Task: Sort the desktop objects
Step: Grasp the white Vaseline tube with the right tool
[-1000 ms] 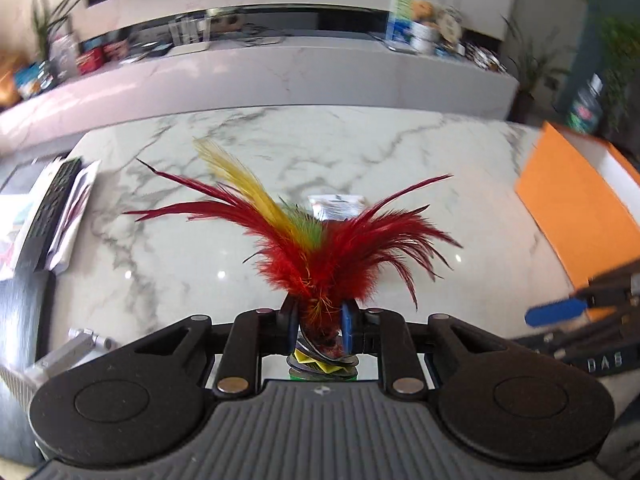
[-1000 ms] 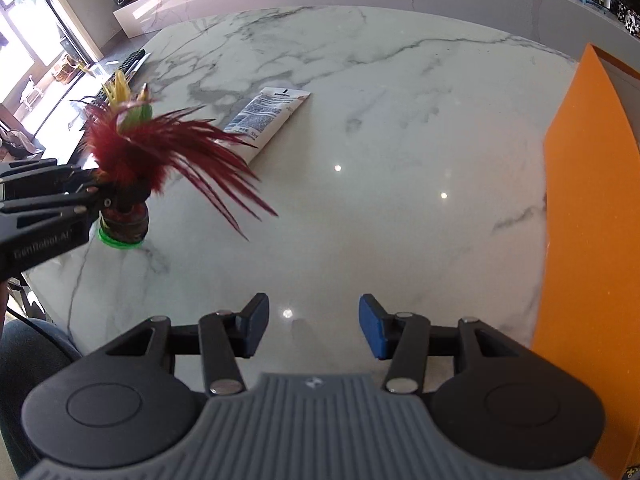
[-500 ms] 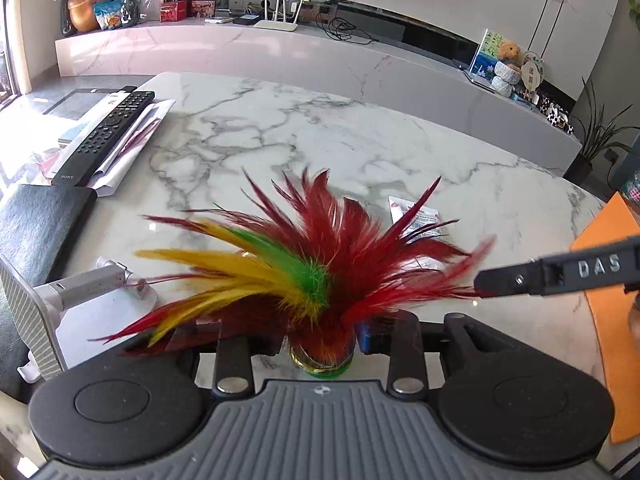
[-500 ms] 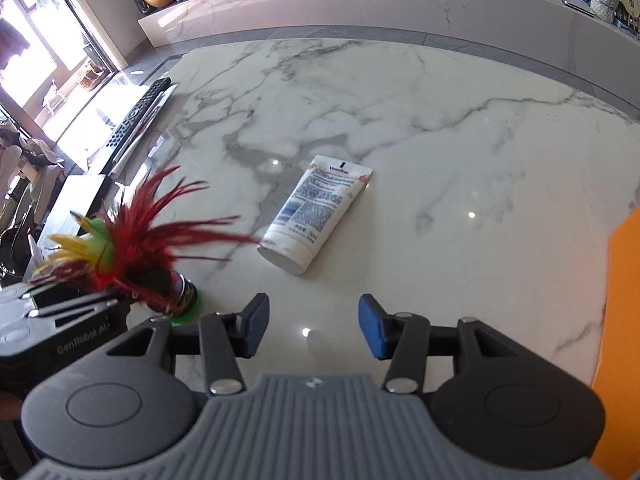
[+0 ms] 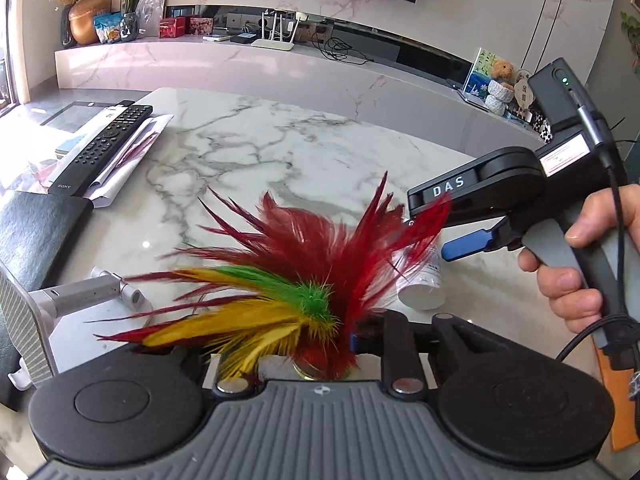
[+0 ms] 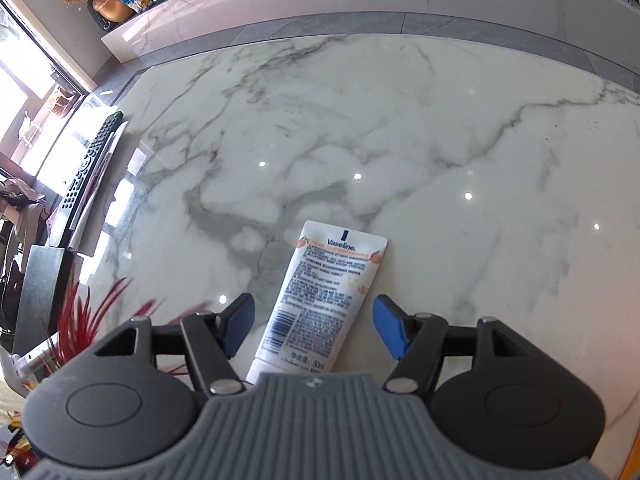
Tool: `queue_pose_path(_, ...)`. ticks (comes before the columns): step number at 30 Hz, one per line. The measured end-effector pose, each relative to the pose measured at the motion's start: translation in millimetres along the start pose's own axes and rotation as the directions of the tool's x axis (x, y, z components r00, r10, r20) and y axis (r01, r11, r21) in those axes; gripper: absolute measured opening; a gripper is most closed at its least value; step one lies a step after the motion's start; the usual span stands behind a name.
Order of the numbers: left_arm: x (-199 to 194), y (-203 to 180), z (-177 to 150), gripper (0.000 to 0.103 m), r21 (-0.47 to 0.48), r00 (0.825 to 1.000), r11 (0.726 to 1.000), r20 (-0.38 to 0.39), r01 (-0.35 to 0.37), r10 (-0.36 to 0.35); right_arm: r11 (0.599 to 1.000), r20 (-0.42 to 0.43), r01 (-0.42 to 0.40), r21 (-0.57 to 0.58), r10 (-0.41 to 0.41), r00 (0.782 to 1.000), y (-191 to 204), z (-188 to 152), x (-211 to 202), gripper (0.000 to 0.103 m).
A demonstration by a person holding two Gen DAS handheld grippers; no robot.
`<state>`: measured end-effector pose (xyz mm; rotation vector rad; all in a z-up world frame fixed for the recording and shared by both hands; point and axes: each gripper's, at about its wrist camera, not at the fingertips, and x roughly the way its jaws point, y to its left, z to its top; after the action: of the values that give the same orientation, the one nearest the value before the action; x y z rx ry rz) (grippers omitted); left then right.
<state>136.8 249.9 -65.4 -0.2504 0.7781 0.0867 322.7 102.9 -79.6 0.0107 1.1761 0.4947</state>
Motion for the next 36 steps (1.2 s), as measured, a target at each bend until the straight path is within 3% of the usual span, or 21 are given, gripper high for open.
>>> queue_pose_path(3,0,2,1,0.018,-0.026,1.0,1.0,0.008,-0.003,0.003,1.0,0.013,0.015,-0.027,-0.014,1.0,6,-2,4,0.061)
queue_pose_path(4,0,2,2,0.017,-0.032,1.0,0.999,0.009,-0.004,0.004,0.998,0.018,0.028,-0.05,-0.027,0.999,9,-4,4,0.053)
queue_pose_path(9,-3,-5,1,0.016,-0.031,1.0,0.999,-0.01,-0.009,0.009,0.997,-0.006,0.016,-0.074,-0.017,1.0,5,-22,-6,0.051)
queue_pose_path(14,-13,-17,-9,0.015,-0.047,0.999,0.998,-0.038,0.03,-0.032,0.999,-0.008,0.008,-0.031,-0.008,1.0,-17,-58,-39,0.051)
queue_pose_path(24,-41,-57,-29,0.015,0.012,0.997,0.997,-0.039,0.073,-0.073,1.0,0.077,0.009,-0.001,-0.009,0.997,-37,-125,-117,0.048)
queue_pose_path(26,-44,-63,-35,0.015,0.025,0.996,0.996,-0.046,0.08,-0.079,1.0,0.076,-0.003,-0.024,0.005,0.997,-34,-143,-126,0.02)
queue_pose_path(30,-45,-71,-44,0.015,0.033,0.994,0.995,-0.07,0.089,-0.087,0.997,0.053,0.026,-0.079,-0.022,0.998,-29,-170,-126,0.023)
queue_pose_path(36,-50,-74,-45,0.015,0.026,0.992,0.995,-0.079,0.099,-0.097,0.997,0.035,0.025,-0.079,-0.022,0.999,-32,-182,-125,0.024)
